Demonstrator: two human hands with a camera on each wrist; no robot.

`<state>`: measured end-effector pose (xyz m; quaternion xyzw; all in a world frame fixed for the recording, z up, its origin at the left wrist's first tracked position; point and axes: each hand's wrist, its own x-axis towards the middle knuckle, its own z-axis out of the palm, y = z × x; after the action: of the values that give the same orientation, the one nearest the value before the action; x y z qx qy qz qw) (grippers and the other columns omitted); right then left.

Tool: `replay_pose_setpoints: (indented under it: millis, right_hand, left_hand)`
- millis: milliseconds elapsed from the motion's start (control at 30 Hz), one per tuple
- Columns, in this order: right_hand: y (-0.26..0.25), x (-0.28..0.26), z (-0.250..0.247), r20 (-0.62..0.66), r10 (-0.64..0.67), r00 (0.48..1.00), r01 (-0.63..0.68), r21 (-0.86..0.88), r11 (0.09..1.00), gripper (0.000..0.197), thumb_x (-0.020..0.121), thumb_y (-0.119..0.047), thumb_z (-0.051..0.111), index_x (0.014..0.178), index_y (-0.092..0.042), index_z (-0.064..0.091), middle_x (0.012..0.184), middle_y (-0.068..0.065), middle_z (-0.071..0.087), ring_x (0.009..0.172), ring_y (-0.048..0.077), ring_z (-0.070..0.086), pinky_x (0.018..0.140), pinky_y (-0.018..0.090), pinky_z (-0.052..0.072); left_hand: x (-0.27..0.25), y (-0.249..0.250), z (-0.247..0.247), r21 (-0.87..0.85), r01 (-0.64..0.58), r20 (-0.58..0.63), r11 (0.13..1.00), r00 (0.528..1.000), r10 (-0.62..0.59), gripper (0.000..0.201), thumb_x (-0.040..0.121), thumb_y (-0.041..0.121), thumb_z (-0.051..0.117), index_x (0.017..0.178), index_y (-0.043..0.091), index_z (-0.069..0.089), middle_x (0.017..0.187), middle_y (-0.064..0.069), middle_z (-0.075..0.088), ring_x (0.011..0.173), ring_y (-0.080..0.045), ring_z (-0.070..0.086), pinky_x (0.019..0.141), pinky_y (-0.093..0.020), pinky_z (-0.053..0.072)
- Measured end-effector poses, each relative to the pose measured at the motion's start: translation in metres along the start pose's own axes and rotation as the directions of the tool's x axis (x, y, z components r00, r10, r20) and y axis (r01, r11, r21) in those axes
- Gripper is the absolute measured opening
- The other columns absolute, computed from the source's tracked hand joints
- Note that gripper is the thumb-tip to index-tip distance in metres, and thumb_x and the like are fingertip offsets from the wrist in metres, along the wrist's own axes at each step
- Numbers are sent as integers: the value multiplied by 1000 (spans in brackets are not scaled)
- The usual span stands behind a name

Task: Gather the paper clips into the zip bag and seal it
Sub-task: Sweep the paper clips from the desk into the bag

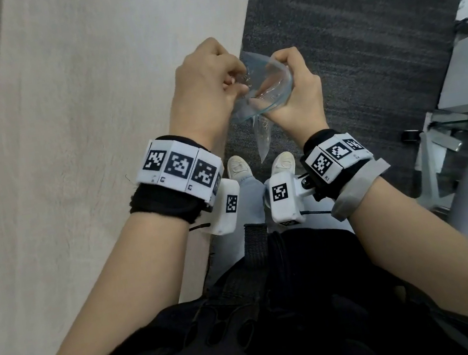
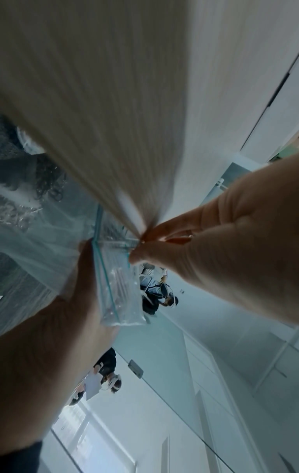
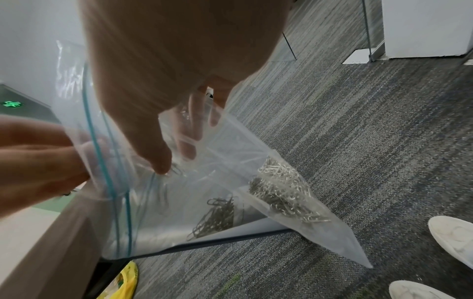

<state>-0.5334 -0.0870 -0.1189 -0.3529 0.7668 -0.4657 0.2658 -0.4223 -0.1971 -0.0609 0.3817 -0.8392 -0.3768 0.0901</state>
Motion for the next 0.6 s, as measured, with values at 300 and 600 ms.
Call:
replay_pose_setpoints:
  millis: [300, 600]
  right_hand:
    - [-3, -3, -3, -12, 1, 1000, -1, 6, 1000, 46, 68, -30, 82, 92, -34, 43, 77, -13, 62, 68, 8, 62, 68, 30, 52]
    - [1, -9, -20, -25, 36, 999, -35, 11, 999, 47, 64, -41, 75, 95, -23, 46, 76, -15, 59, 64, -6, 57, 64, 9, 44]
  left_hand:
    - [3, -6, -14, -249, 54, -54, 967, 996, -70, 23, 79, -2, 62, 95, 10, 71, 92, -1, 67, 72, -6, 62, 65, -12, 50]
    - [5, -3, -13, -252, 134, -25, 958, 989, -145, 22, 78, 0, 62, 93, 13, 72, 88, -3, 69, 70, -10, 62, 75, -31, 58]
